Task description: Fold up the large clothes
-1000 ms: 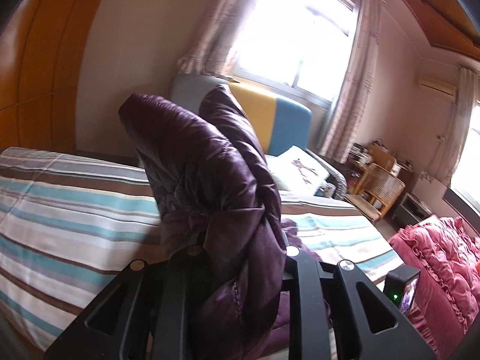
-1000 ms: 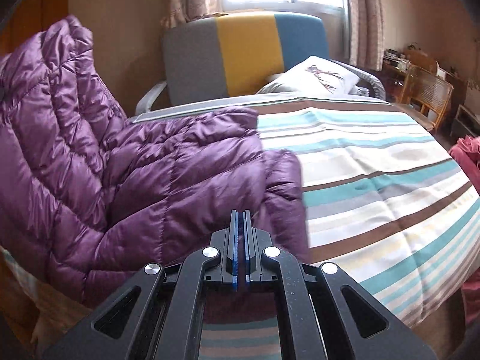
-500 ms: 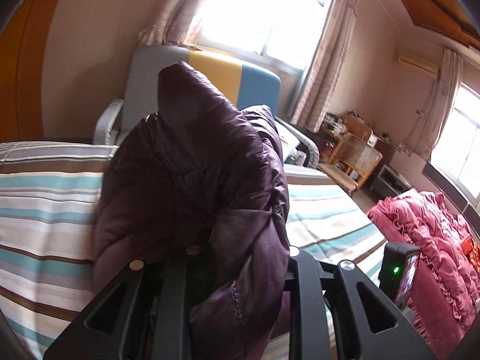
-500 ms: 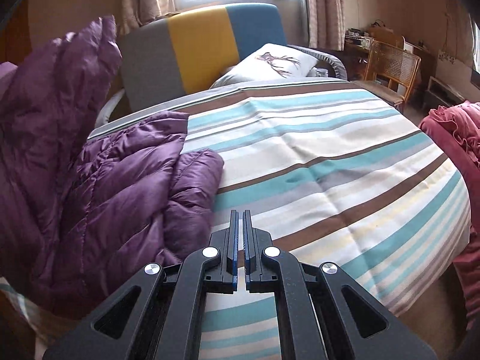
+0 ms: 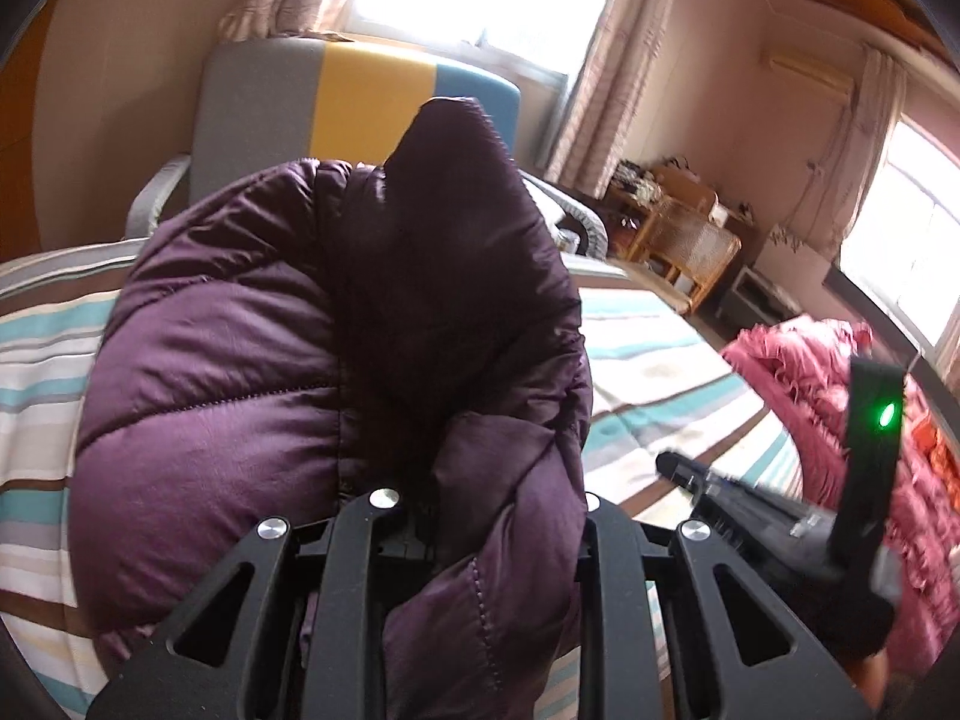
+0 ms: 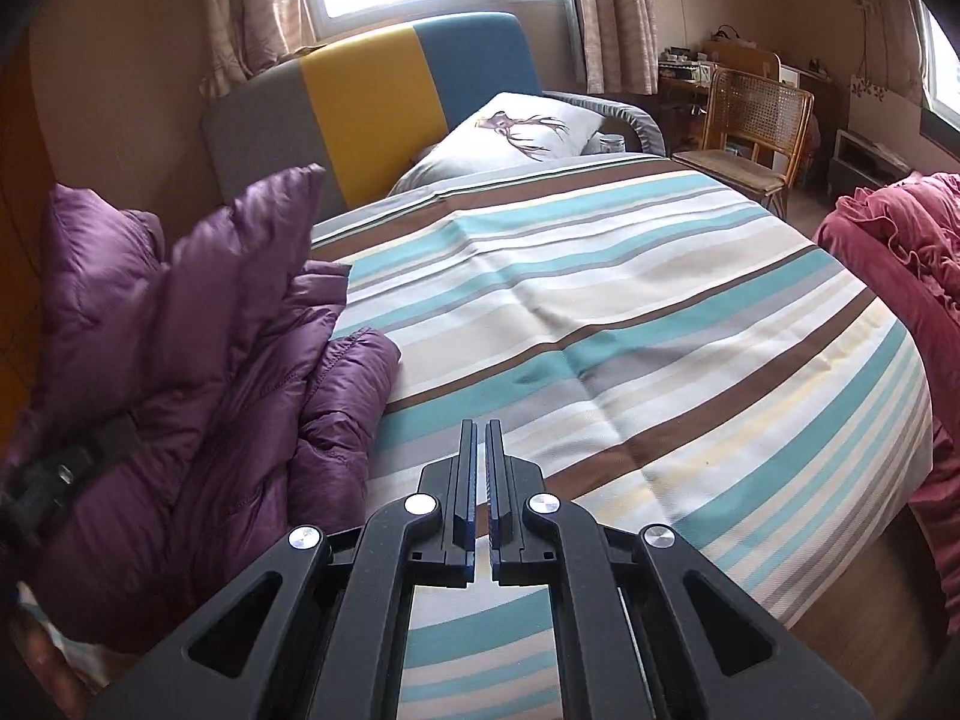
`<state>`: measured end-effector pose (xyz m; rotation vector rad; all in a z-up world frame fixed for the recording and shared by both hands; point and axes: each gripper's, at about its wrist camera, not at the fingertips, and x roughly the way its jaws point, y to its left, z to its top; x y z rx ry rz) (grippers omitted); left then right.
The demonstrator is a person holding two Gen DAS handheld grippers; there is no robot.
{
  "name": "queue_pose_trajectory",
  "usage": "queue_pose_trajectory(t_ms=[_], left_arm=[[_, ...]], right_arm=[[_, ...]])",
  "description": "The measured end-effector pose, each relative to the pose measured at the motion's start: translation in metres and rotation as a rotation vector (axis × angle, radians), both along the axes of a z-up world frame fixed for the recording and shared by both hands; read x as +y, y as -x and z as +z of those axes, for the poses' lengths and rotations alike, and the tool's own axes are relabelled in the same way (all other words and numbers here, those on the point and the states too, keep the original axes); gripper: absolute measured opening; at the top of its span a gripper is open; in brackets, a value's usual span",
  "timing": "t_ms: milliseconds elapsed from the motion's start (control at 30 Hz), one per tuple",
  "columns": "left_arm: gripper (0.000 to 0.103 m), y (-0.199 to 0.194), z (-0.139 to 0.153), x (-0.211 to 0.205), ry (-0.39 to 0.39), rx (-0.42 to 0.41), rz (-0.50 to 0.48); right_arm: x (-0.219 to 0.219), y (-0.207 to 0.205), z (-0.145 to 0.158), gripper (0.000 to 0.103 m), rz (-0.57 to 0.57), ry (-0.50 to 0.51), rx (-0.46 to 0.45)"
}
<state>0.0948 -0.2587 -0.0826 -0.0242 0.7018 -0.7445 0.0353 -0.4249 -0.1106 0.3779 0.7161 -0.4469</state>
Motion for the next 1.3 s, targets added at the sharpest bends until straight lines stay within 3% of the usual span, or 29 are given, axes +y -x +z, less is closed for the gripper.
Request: queue_pose_trajectory(t_ms=[100, 167, 200, 233, 267, 400, 533, 667, 700, 767, 800, 900, 1033, 1300], left_arm=[[0.028, 0.003, -0.004, -0.002, -0.009, -0.014, -0.033], [0.050, 0.007, 0.002, 0.001, 0.023, -0.025, -0.066], [0.068, 0.010, 0.007, 0.004, 0.059, -0.025, -0.090], [0.077, 0.014, 0.015, 0.011, 0.099, -0.031, -0.107], [0.079, 0.018, 0.022, 0.016, 0.123, -0.039, -0.112], [0.080, 0.028, 0.047, 0.050, 0.233, -0.049, -0.118], [0.083, 0.014, 0.061, 0.109, 0.343, -0.088, 0.019], [0.082, -0.024, 0.041, 0.164, 0.337, -0.051, 0.247], [0.082, -0.040, 0.028, 0.178, 0.317, 0.003, 0.313], [0.077, -0.054, 0.007, 0.196, 0.298, 0.071, 0.355], [0.070, -0.059, -0.001, 0.193, 0.276, 0.099, 0.353], [0.065, -0.060, -0.016, 0.174, 0.230, 0.123, 0.270], [0.065, -0.050, -0.018, 0.135, 0.167, 0.103, 0.180], [0.065, -0.042, -0.007, 0.102, 0.059, 0.066, 0.178]], right_arm=[[-0.002, 0.001, 0.002, 0.002, 0.002, -0.010, -0.011], [-0.002, 0.001, 0.003, 0.002, 0.004, -0.012, -0.013], [-0.002, 0.001, 0.004, 0.002, 0.006, -0.011, -0.013], [-0.001, 0.002, 0.004, 0.002, 0.007, -0.011, -0.014], [-0.002, 0.002, 0.005, 0.002, 0.008, -0.011, -0.015], [-0.001, 0.005, 0.010, 0.002, 0.018, -0.016, -0.030], [0.003, 0.005, 0.017, 0.002, 0.040, -0.015, -0.049], [0.009, 0.003, 0.021, 0.002, 0.059, -0.026, -0.060], [0.011, 0.003, 0.022, 0.002, 0.063, -0.025, -0.063], [0.016, 0.002, 0.025, 0.002, 0.072, -0.018, -0.066], [0.018, 0.001, 0.027, 0.002, 0.079, -0.017, -0.067], [0.020, 0.000, 0.031, 0.002, 0.085, -0.010, -0.072], [0.018, -0.002, 0.040, 0.002, 0.086, -0.011, -0.084], [0.024, 0.001, 0.070, 0.002, 0.110, 0.010, -0.144]])
